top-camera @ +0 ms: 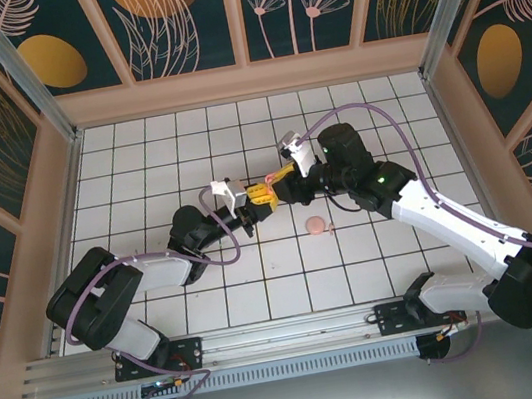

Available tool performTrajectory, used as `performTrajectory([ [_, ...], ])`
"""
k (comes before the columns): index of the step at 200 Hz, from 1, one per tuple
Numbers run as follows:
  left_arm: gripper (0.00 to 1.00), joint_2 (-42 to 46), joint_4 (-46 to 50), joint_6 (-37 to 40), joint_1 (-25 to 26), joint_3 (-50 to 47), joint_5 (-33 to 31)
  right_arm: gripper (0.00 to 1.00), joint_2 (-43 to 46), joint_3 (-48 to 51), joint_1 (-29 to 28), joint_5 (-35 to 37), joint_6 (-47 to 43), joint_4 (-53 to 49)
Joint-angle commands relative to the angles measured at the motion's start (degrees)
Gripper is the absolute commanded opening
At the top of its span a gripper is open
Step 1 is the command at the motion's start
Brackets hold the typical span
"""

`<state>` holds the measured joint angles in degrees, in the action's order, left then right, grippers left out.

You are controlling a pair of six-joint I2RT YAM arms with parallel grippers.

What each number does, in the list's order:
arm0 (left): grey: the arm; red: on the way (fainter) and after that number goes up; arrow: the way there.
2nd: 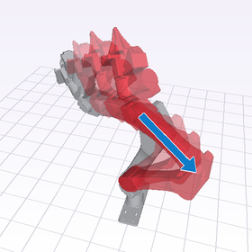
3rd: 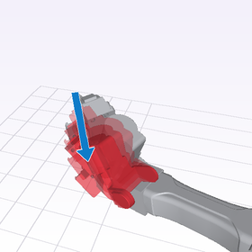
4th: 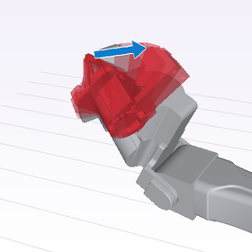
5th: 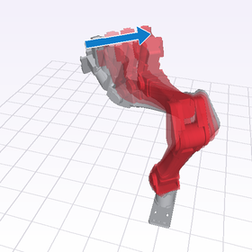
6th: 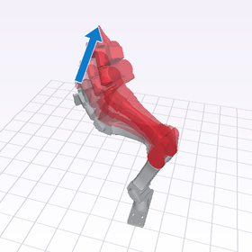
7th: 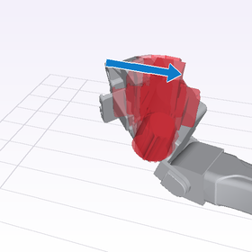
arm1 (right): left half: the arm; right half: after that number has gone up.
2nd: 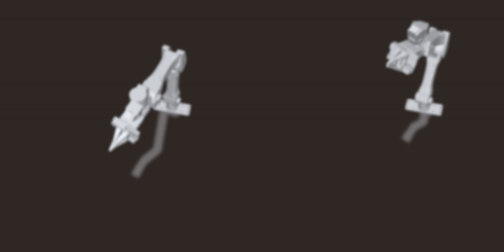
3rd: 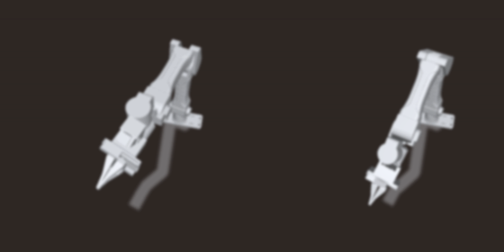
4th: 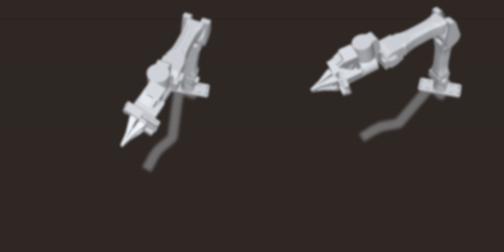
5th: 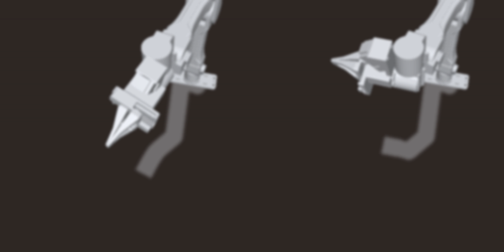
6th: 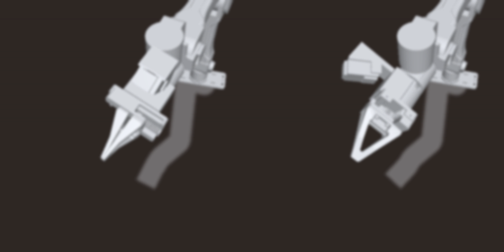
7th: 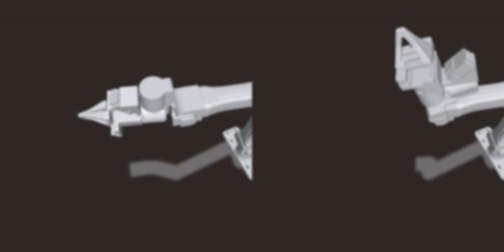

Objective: Insert the wireless bluetooth earbuds into the charging case

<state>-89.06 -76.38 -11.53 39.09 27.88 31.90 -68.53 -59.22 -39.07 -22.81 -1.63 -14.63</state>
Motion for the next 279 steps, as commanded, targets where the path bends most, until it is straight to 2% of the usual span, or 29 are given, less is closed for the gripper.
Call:
performTrajectory([
  [1,0.14,3.3,-7.7,1.5,1.2,2.4,4.6,0.29,-1.7,-0.7,0.9,2.1,-1.0,-3.3],
  [84,0.14,3.5,-8.6,0.9,1.2,1.8,2.8,0.27,-0.1,0.0,0.8,1.8,-1.0,-3.7],
  [151,0.14,1.8,-15.6,-3.3,1.2,1.1,1.9,0.27,1.4,1.3,0.8,1.7,-1.3,-3.4],
  [209,0.14,1.2,-18.0,-5.0,1.2,1.3,1.7,0.27,2.6,2.0,0.8,0.7,-1.8,-2.9],
  [279,0.14,1.1,-17.3,-4.8,1.2,2.1,2.8,0.27,2.2,1.5,0.8,-0.2,-2.9,-2.8],
])
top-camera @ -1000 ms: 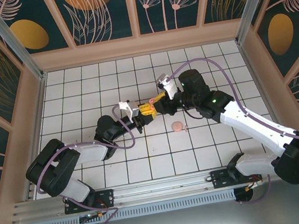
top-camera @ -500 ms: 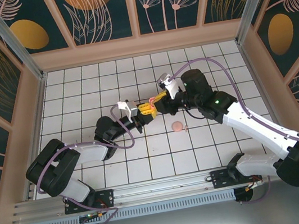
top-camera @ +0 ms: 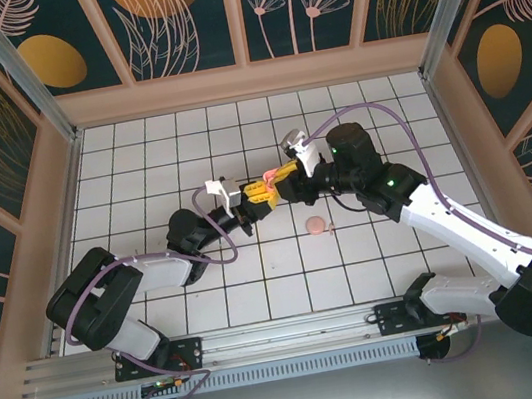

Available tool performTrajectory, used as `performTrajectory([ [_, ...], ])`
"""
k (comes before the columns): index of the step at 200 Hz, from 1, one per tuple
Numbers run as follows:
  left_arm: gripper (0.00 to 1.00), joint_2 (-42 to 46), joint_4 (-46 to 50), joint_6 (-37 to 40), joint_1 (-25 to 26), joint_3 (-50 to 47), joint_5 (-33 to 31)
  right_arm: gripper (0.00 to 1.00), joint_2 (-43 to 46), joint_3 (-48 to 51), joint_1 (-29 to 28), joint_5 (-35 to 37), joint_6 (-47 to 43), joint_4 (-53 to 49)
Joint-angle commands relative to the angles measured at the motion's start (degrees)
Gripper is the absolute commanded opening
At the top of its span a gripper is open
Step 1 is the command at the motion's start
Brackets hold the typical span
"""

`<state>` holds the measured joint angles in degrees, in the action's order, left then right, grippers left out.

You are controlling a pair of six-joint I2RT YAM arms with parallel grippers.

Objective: Insert the wireless bluetooth earbuds into the charging case

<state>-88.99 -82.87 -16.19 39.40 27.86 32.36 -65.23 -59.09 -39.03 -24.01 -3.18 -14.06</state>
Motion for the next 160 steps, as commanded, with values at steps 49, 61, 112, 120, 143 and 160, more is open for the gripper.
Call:
performTrajectory([
  [49,0.14,1.1,-10.8,0.2,0.9,2.2,3.6,0.28,-1.0,1.1,0.8,0.9,-3.9,-4.8],
  [61,0.14,1.2,-11.0,0.2,1.0,2.1,3.9,0.28,-0.9,1.0,0.9,1.1,-4.7,-5.2],
  [112,0.14,1.3,-11.4,0.4,1.0,2.1,5.2,0.28,-1.8,-0.3,0.8,1.2,-6.1,-6.5],
  [120,0.15,1.3,-11.3,0.5,1.0,2.1,5.4,0.28,-1.9,-0.5,0.8,1.2,-6.2,-6.5],
  [143,0.15,1.6,-10.5,1.0,0.9,2.1,5.7,0.29,-2.2,-0.8,0.8,1.1,-6.4,-6.6],
  [160,0.15,1.8,-9.8,1.5,0.9,2.2,5.8,0.29,-2.2,-0.9,0.8,0.9,-6.5,-6.5],
])
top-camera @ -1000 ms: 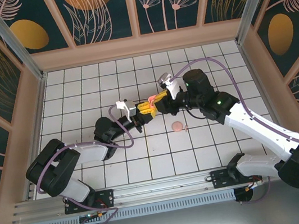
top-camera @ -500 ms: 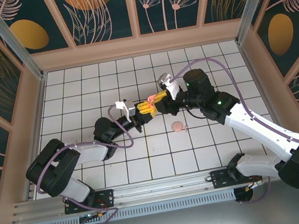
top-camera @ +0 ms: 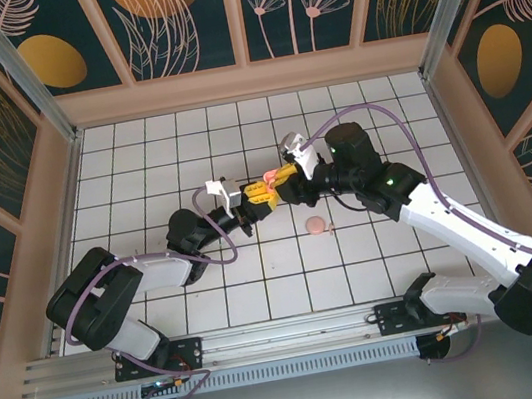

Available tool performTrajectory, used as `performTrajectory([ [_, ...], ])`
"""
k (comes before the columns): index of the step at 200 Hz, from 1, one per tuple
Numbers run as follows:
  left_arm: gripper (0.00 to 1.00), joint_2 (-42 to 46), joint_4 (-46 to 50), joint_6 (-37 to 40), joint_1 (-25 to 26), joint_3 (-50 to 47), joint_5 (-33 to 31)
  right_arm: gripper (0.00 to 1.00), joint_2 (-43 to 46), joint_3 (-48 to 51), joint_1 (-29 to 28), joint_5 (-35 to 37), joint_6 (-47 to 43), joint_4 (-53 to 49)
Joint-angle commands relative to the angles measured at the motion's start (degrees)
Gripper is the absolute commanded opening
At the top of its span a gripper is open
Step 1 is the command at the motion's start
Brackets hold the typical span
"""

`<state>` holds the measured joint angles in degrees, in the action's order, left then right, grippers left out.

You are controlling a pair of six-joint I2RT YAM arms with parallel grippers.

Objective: Insert the wireless bluetooth earbuds into the charging case

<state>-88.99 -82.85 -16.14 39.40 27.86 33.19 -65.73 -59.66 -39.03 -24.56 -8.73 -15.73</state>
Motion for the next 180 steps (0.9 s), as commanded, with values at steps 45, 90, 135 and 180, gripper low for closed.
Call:
performTrajectory([
  [45,0.15,2.4,-7.9,2.6,0.9,2.1,4.7,0.29,-1.7,-0.6,0.8,1.3,-1.2,-5.3],
  [90,0.15,2.7,-7.4,3.6,0.9,2.0,5.4,0.29,-1.1,-0.2,0.9,0.1,-4.5,-6.3],
  [135,0.15,3.0,-7.3,4.7,1.0,1.8,6.6,0.29,-0.7,-0.2,1.0,-0.8,-8.5,-6.8],
  [180,0.15,3.4,-6.4,5.1,1.0,1.8,7.2,0.29,-1.0,-1.3,1.8,-1.2,-9.9,-8.4],
])
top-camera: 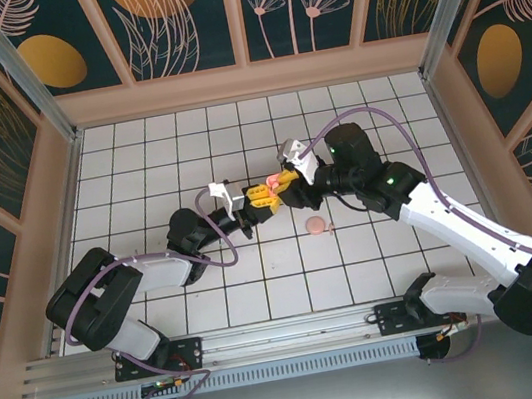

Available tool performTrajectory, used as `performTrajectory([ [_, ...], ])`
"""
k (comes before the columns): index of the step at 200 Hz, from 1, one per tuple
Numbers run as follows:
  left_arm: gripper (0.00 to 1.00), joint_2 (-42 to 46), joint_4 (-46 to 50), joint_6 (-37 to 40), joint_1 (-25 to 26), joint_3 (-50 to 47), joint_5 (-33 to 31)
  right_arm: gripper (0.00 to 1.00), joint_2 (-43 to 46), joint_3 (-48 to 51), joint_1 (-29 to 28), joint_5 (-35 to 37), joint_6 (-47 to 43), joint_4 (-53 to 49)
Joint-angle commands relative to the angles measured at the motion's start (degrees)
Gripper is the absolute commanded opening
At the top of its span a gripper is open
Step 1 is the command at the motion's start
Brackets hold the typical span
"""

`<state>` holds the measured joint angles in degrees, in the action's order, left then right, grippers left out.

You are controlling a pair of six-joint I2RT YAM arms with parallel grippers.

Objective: Insert the wireless bluetooth earbuds into the charging case

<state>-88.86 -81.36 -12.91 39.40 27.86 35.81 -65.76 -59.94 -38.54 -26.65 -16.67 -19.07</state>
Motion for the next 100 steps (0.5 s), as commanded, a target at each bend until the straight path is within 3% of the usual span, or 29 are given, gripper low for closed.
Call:
performTrajectory([
  [1,0.14,3.3,-7.8,1.8,1.0,1.8,4.5,0.29,-1.0,-1.0,1.3,0.9,-2.0,-5.0],
  [100,0.14,3.2,-6.4,2.3,1.0,2.1,3.7,0.31,-0.5,-2.0,1.3,0.0,-0.9,-3.4],
])
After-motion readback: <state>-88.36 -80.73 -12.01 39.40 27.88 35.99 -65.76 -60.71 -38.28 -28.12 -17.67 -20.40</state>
